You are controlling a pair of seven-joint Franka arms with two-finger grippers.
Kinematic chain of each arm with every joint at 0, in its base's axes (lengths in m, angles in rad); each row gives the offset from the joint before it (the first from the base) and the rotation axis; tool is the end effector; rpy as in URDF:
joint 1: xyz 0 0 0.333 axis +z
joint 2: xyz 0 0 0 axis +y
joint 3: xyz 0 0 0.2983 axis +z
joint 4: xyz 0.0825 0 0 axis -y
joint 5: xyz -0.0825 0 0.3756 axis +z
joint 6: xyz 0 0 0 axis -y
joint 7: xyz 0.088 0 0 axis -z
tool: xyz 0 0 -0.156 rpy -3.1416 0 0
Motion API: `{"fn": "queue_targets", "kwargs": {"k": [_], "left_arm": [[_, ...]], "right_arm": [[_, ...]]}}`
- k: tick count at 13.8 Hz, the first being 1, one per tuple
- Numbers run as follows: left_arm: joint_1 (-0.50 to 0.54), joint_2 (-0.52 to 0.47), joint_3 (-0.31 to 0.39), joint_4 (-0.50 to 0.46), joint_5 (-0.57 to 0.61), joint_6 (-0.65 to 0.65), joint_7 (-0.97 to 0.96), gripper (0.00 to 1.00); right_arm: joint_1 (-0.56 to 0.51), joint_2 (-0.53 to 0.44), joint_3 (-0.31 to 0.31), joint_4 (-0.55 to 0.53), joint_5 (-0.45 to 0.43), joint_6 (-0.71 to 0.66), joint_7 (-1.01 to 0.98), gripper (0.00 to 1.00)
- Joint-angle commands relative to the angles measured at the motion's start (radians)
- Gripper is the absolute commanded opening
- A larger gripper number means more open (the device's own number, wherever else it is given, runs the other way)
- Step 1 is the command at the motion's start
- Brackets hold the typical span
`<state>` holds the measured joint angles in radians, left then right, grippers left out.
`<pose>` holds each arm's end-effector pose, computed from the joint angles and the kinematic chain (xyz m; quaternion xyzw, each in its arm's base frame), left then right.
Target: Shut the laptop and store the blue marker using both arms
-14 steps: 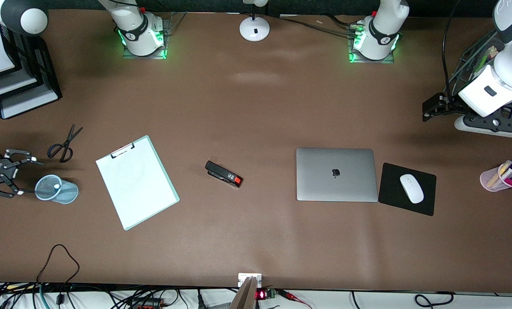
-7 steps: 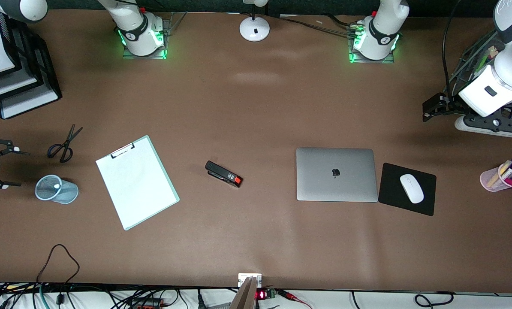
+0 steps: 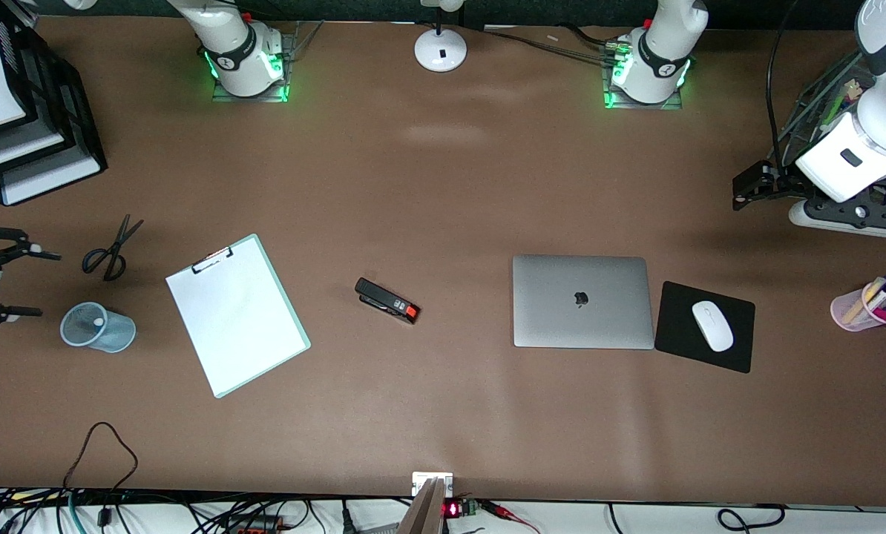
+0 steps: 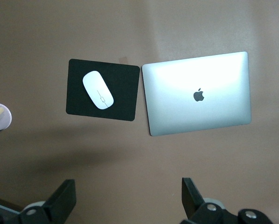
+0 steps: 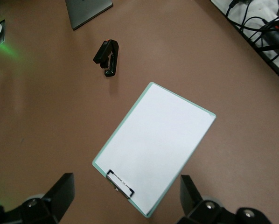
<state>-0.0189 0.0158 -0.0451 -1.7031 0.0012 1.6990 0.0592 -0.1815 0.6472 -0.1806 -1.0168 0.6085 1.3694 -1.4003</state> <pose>0.5546 -0.0353 0.4984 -0.9980 0.0616 0.0099 0.0003 0.6675 -0.1125 0.4182 -0.8190 -0.4993 -0.0989 0.2650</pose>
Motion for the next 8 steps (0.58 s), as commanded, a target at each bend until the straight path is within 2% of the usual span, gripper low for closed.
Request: {"fn": "queue_targets", "kwargs": {"k": [1,3,4,5,6,8], "left_arm": [[0.005,-0.022,0.004,-0.010,0.000,-0.010,0.013,1.00],[0.005,-0.020,0.004,-0.010,0.000,-0.009,0.013,1.00],[0.005,-0.020,0.004,-0.010,0.000,-0.009,0.013,1.00],[0.005,-0.020,0.004,-0.010,0.000,-0.009,0.013,1.00],[0.005,-0.020,0.004,-0.010,0.000,-0.009,0.013,1.00],[0.005,-0.020,0.004,-0.010,0.000,-0.009,0.013,1.00]], "right_arm": [[0.078,-0.011,-0.005,-0.003,-0.056,0.003,0.139,1.00],[0.124,-0.014,-0.005,-0.003,-0.079,0.031,0.216,1.00],[0.157,-0.047,-0.004,-0.012,-0.108,0.061,0.254,1.00],[0.195,-0.066,-0.002,-0.034,-0.175,0.104,0.297,1.00],[0.232,-0.101,0.000,-0.067,-0.227,0.131,0.337,1.00],[0.290,-0.171,-0.002,-0.155,-0.274,0.174,0.467,1.00]]}}
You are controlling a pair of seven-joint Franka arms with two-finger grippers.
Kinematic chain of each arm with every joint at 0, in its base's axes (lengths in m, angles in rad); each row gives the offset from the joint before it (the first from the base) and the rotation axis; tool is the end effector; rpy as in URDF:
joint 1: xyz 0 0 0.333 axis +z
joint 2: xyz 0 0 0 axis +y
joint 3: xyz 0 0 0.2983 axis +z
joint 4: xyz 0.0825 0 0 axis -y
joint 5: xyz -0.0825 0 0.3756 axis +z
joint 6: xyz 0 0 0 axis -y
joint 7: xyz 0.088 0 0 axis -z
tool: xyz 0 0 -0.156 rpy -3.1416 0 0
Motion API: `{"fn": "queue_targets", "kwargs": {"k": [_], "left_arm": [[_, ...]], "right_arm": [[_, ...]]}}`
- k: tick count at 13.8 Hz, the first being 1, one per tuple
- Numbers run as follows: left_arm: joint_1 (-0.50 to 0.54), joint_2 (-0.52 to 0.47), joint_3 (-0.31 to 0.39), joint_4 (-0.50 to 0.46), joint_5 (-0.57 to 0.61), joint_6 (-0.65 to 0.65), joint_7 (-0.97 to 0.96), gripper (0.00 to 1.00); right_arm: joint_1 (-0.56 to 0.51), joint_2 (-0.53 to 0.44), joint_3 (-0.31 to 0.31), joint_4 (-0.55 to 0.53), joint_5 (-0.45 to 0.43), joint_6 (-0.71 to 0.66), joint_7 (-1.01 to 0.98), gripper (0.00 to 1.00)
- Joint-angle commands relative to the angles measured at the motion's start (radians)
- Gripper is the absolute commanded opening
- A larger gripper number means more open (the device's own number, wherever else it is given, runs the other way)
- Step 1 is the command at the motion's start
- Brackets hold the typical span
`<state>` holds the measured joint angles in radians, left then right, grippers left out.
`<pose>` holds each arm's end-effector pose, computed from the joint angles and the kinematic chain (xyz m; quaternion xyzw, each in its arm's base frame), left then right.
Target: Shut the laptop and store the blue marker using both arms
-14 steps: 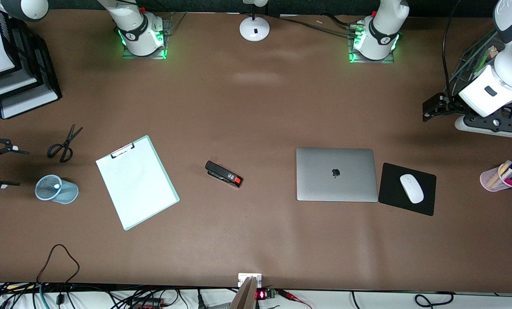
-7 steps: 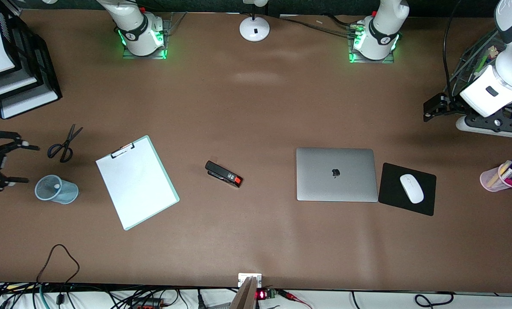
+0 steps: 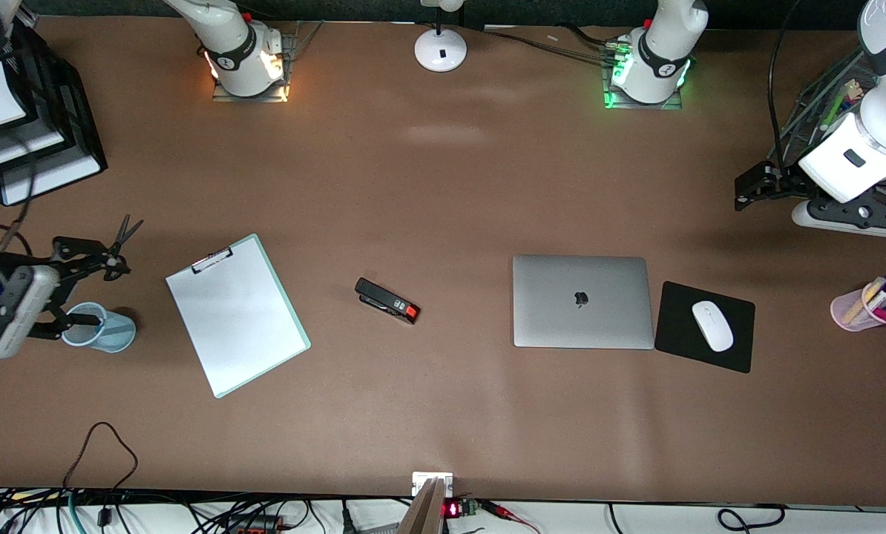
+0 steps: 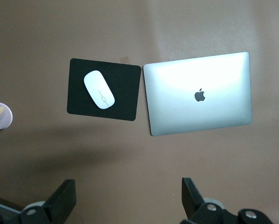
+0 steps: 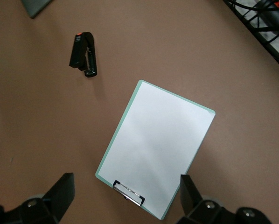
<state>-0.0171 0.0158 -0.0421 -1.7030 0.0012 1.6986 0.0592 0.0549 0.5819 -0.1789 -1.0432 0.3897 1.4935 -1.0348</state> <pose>0.5547 -0.0326 0.4984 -0.9982 0.0592 0.0101 0.0003 0.6828 0.0080 0.4432 -0.8805 -0.4471 -0.0264 0.1555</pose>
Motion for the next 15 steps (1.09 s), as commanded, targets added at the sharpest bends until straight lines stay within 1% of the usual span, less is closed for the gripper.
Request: {"fn": "queue_targets", "kwargs": {"k": [1,4,5,7,9,12,13,15], "left_arm": [[0.003,-0.020,0.001,-0.010,0.000,-0.008,0.013,1.00],[0.003,-0.020,0.001,-0.010,0.000,-0.010,0.013,1.00],[0.003,-0.020,0.001,-0.010,0.000,-0.010,0.013,1.00],[0.003,-0.020,0.001,-0.010,0.000,-0.008,0.013,1.00],[0.003,-0.020,0.001,-0.010,0.000,-0.008,0.013,1.00],[0.003,-0.020,0.001,-0.010,0.000,-0.010,0.013,1.00],[0.003,-0.020,0.001,-0.010,0.000,-0.008,0.013,1.00],[0.003,-0.020,0.001,-0.010,0.000,-0.010,0.013,1.00]], "right_arm": [[0.077,-0.135,-0.002,-0.170,-0.072,0.065,0.173,1.00],[0.128,-0.209,-0.002,-0.273,-0.132,0.083,0.428,1.00],[0.137,-0.226,-0.002,-0.297,-0.171,0.082,0.508,1.00],[0.141,-0.247,0.002,-0.339,-0.228,0.068,0.646,1.00],[0.137,-0.284,0.004,-0.409,-0.281,0.070,0.747,1.00],[0.135,-0.315,0.003,-0.468,-0.356,0.064,0.953,1.00],[0.131,-0.333,0.004,-0.483,-0.391,0.063,0.988,1.00],[0.080,-0.347,0.006,-0.477,-0.396,0.077,0.978,1.00]]}}
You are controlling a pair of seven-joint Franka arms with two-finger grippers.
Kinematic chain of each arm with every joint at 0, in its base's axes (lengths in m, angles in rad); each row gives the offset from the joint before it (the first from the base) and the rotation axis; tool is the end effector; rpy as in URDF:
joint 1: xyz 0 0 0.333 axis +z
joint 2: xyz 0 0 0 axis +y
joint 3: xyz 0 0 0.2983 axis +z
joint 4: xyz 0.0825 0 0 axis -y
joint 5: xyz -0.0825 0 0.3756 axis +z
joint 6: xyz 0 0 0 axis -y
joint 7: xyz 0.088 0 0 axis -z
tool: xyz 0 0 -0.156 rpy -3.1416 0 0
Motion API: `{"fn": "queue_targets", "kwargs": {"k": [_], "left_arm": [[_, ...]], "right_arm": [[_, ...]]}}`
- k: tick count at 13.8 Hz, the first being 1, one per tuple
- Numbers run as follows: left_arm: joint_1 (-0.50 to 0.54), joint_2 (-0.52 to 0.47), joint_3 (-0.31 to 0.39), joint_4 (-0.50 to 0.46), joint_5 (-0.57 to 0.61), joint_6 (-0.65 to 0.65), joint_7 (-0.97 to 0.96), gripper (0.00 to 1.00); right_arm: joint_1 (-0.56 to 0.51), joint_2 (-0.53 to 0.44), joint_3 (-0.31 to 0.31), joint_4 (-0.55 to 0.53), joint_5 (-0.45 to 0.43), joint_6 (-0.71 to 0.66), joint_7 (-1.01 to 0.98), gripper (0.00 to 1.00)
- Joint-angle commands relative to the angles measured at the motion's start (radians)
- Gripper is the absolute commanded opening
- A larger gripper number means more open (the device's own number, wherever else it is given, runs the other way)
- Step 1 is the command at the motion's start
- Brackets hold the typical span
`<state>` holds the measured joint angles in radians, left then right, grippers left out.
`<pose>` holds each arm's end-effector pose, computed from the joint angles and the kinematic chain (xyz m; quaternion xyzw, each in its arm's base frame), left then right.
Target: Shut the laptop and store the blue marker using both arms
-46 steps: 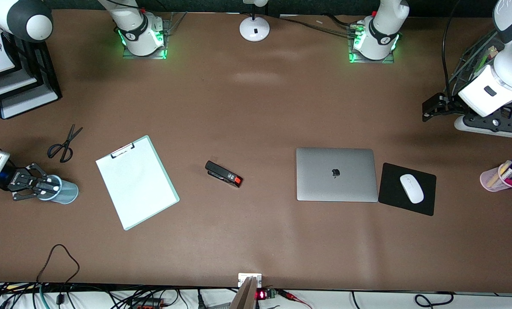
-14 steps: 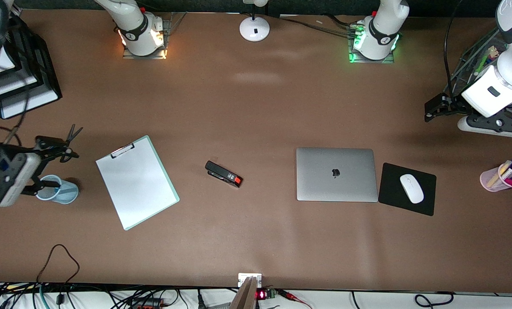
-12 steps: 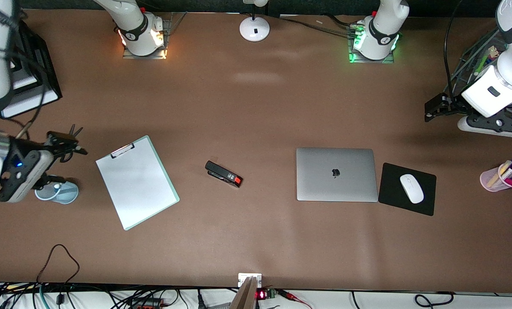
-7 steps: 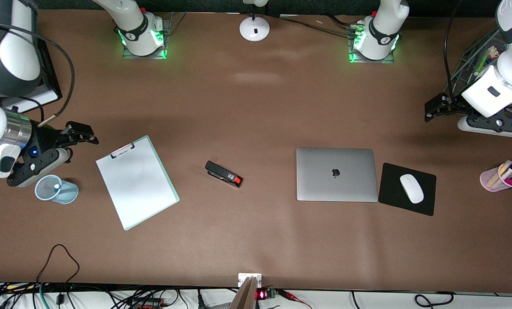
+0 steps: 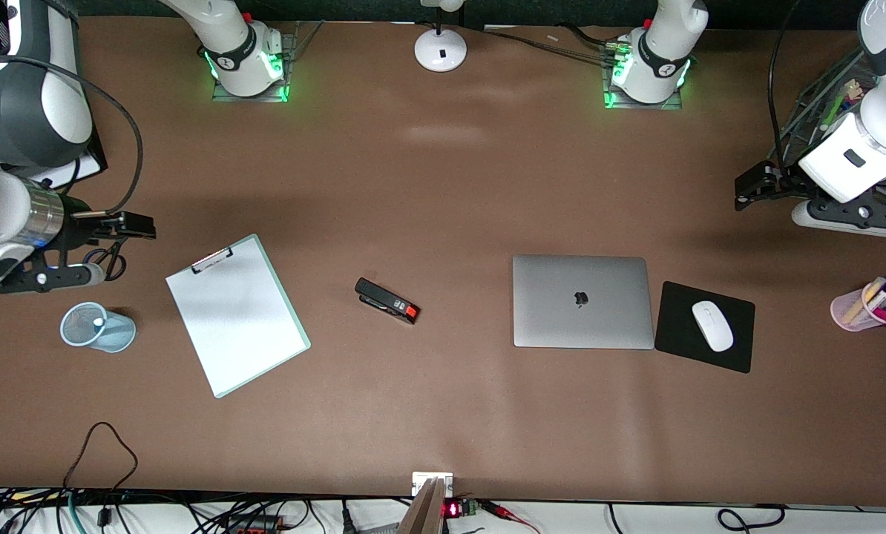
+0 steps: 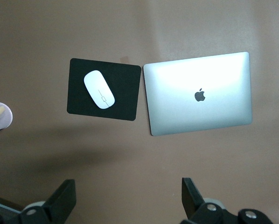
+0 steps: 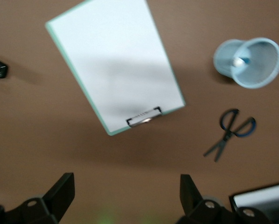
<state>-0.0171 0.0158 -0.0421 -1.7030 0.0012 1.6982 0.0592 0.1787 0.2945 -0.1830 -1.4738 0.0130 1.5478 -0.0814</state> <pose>0.5547 -0.0326 0.4984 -0.9982 0.0592 0.0103 0.0003 0.6013 0.0094 0.4328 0.9932 0.0387 -0.1084 0.0156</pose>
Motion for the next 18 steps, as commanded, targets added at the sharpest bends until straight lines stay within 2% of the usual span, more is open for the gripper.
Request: {"fn": "queue_targets", "kwargs": {"k": [1,3,6,8,9,12,15,18], "left_arm": [[0.003,-0.020,0.001,-0.010,0.000,-0.008,0.013,1.00],[0.003,-0.020,0.001,-0.010,0.000,-0.008,0.013,1.00],[0.003,-0.020,0.001,-0.010,0.000,-0.008,0.013,1.00],[0.003,-0.020,0.001,-0.010,0.000,-0.009,0.013,1.00],[0.003,-0.020,0.001,-0.010,0.000,-0.008,0.013,1.00],[0.003,-0.020,0.001,-0.010,0.000,-0.009,0.013,1.00],[0.003,-0.020,0.001,-0.010,0.000,-0.008,0.013,1.00],[0.003,-0.020,0.001,-0.010,0.000,-0.009,0.014,1.00]], "right_arm": [[-0.098,-0.072,0.013,-0.046,-0.001,0.044,0.020,1.00],[-0.172,-0.089,0.040,-0.037,0.031,0.107,-0.020,1.00],[-0.205,-0.117,0.079,-0.002,0.022,0.023,-0.003,1.00],[-0.267,-0.117,0.149,0.001,0.021,0.021,0.006,1.00],[-0.271,-0.115,0.160,0.003,0.019,0.021,0.009,1.00],[-0.258,-0.126,0.158,-0.003,0.016,0.028,0.011,1.00],[-0.258,-0.207,0.158,-0.129,0.022,0.122,0.012,1.00],[-0.262,-0.238,0.155,-0.143,0.016,0.101,0.011,1.00]]}}
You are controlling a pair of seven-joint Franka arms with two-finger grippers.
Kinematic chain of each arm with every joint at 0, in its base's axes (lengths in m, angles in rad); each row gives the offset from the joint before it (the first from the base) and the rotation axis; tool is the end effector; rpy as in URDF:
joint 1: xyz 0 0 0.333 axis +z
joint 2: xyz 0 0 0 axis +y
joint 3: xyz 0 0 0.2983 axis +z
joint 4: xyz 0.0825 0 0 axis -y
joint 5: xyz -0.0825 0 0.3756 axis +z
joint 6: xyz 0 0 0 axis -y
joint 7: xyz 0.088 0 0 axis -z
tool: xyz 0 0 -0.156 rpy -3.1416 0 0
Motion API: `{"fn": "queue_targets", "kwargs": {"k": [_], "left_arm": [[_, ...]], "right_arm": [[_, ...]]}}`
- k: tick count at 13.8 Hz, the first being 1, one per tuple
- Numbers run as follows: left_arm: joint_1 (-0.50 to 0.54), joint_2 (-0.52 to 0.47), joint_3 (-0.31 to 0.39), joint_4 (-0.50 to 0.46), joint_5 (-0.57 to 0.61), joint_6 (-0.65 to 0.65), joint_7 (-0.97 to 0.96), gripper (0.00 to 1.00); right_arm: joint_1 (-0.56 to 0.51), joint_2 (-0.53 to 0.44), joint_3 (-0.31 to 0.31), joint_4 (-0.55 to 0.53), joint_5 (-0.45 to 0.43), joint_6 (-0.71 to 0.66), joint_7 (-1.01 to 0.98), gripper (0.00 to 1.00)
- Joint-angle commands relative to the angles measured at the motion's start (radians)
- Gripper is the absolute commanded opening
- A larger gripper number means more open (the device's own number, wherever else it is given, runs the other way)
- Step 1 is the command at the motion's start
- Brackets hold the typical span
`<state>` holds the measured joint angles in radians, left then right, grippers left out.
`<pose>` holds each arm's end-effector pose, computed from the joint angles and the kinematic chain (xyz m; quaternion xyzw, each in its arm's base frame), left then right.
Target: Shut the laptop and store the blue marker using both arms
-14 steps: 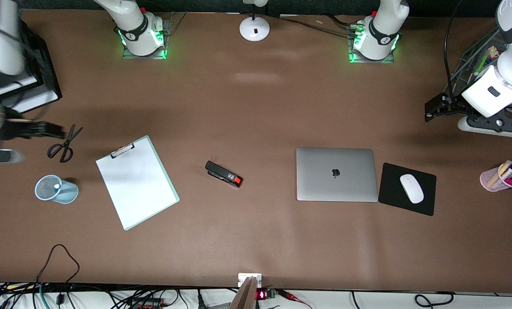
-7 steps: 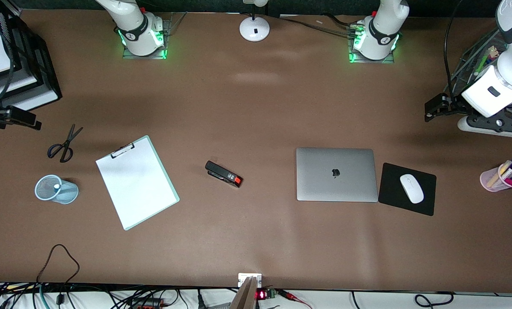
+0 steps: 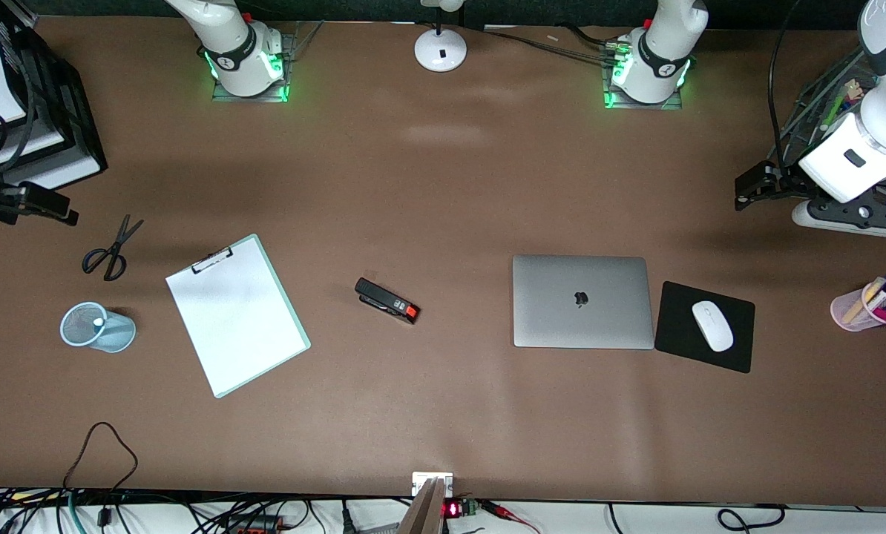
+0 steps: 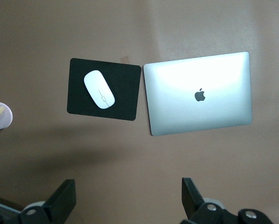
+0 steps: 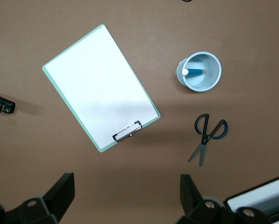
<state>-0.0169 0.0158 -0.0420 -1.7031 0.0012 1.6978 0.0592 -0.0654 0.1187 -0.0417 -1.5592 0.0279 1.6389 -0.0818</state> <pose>0.5546 -0.0324 0.4983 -0.9982 0.0591 0.0105 0.0003 0.5786 -0.0570 0.5021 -0.9997 0.0138 0.0183 0.0132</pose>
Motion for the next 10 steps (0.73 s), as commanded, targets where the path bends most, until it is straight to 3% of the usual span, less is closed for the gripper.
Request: {"fn": "queue_targets", "kwargs": {"k": [1,10], "left_arm": [[0.003,-0.020,0.001,-0.010,0.000,-0.009,0.014,1.00],[0.006,-0.020,0.001,-0.010,0.000,-0.014,0.014,1.00]], "right_arm": [[-0.017,-0.063,0.014,-0.053,0.001,-0.005,0.013,1.00],[-0.016,-0.080,0.017,-0.053,-0.005,-0.021,0.037,1.00]]}}
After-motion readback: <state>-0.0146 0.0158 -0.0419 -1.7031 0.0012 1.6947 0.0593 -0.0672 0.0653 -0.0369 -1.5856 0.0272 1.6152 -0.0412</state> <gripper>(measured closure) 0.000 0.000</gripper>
